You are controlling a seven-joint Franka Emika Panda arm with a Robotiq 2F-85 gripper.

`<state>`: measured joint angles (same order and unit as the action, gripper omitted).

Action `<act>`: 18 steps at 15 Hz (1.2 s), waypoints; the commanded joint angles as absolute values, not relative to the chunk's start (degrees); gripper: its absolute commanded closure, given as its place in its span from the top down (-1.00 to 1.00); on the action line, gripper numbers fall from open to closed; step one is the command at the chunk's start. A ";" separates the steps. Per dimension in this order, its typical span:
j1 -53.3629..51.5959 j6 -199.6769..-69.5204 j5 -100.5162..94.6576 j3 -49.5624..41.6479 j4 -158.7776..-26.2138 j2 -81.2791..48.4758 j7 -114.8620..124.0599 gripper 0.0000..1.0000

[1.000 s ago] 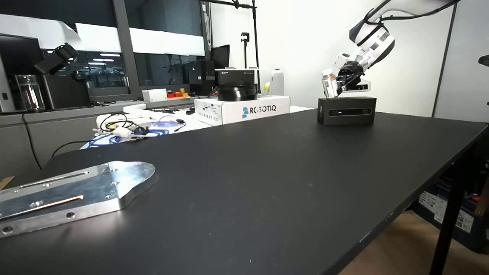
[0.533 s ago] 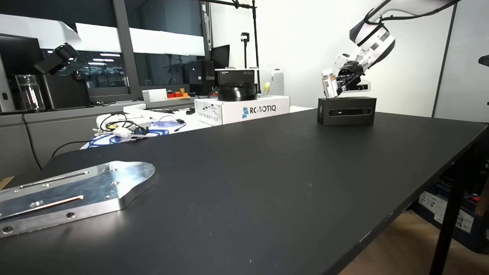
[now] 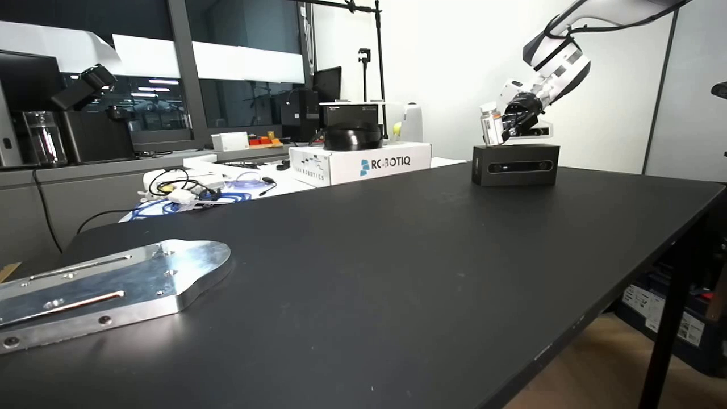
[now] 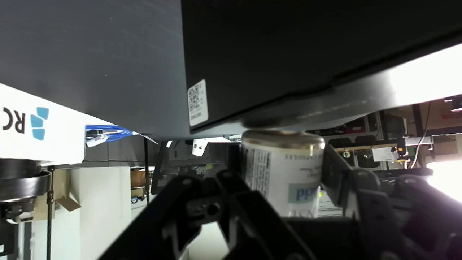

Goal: Pick the bottle and put it on the box

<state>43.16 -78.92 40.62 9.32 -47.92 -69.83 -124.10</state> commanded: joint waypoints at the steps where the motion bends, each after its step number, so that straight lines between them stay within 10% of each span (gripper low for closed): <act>1: 43.12 -78.92 40.62 9.33 -47.92 -69.83 -124.10 0.10; 8: 43.06 -78.92 40.62 9.33 -47.92 -69.83 -124.10 0.10; 9: 43.06 -78.92 40.62 9.33 -47.92 -69.83 -124.10 -0.40; 16: 43.60 -79.22 41.49 9.46 -47.48 -70.63 -123.21 -0.40; 17: 43.56 -79.19 41.35 9.36 -47.31 -70.77 -123.42 0.60; 18: 43.58 -79.16 41.38 9.35 -47.20 -70.89 -123.51 0.62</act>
